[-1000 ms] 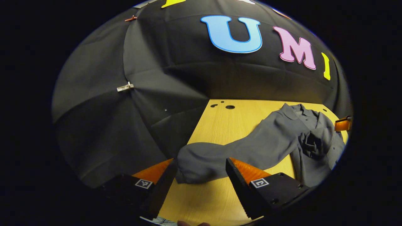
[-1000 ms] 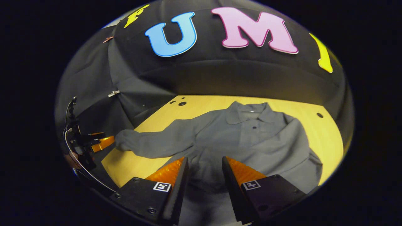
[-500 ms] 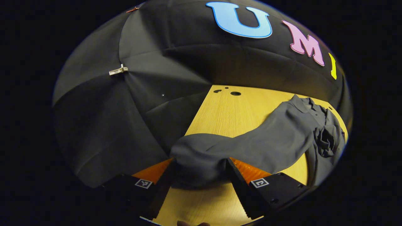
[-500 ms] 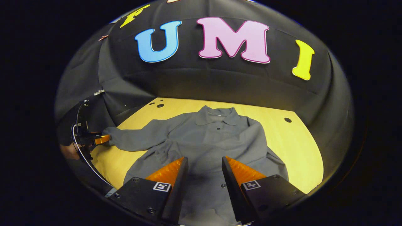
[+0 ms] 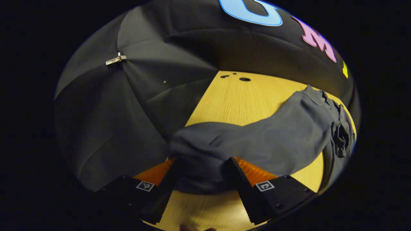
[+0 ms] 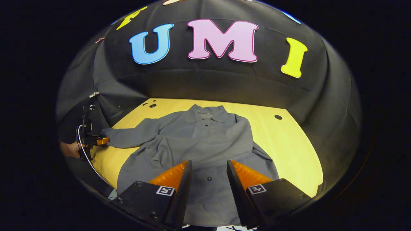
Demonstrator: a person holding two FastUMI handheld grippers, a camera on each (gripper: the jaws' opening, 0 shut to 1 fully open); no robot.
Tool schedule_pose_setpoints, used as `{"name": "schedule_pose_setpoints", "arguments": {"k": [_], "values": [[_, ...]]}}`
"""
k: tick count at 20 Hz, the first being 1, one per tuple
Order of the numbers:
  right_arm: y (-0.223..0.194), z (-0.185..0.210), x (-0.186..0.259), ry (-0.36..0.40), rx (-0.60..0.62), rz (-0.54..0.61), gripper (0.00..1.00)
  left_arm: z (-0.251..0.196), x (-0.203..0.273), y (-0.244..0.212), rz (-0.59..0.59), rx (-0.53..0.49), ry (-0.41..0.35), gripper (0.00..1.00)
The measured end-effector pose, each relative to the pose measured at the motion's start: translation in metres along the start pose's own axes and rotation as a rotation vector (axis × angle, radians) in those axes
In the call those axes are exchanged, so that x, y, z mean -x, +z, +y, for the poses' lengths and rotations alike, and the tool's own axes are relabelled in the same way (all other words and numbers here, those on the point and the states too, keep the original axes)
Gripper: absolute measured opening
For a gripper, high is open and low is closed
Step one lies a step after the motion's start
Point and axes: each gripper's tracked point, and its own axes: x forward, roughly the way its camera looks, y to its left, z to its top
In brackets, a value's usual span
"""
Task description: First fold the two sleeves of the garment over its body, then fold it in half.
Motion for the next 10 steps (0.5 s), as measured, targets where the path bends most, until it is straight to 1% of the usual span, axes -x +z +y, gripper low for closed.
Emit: {"name": "schedule_pose_setpoints", "arguments": {"k": [1, 2, 4, 6, 7, 8, 10], "values": [[-0.002, -0.003, 0.002, -0.005, -0.007, 0.002, 0.67, -0.004, -0.002, 0.0, -0.006, -0.007, -0.008, 0.98], [-0.004, -0.005, 0.002, -0.01, -0.014, 0.003, 0.67, -0.01, -0.001, -0.001, 0.001, -0.02, -0.029, 0.91], [-0.006, -0.007, 0.005, -0.011, -0.022, 0.001, 0.67, -0.017, -0.001, 0.001, -0.004, -0.078, -0.039, 0.62], [-0.005, -0.009, 0.007, -0.011, -0.021, -0.005, 0.67, -0.019, -0.002, 0.005, -0.014, -0.152, -0.01, 0.33], [-0.004, -0.009, 0.01, -0.009, -0.019, -0.009, 0.68, -0.019, -0.003, 0.007, -0.013, -0.169, 0.002, 0.19], [-0.002, -0.009, 0.012, -0.007, -0.016, -0.017, 0.67, -0.022, 0.0, 0.007, -0.006, -0.169, 0.009, 0.12], [0.001, -0.011, 0.016, -0.004, -0.008, -0.029, 0.67, -0.025, 0.003, 0.014, -0.009, -0.124, 0.001, 0.07]]}}
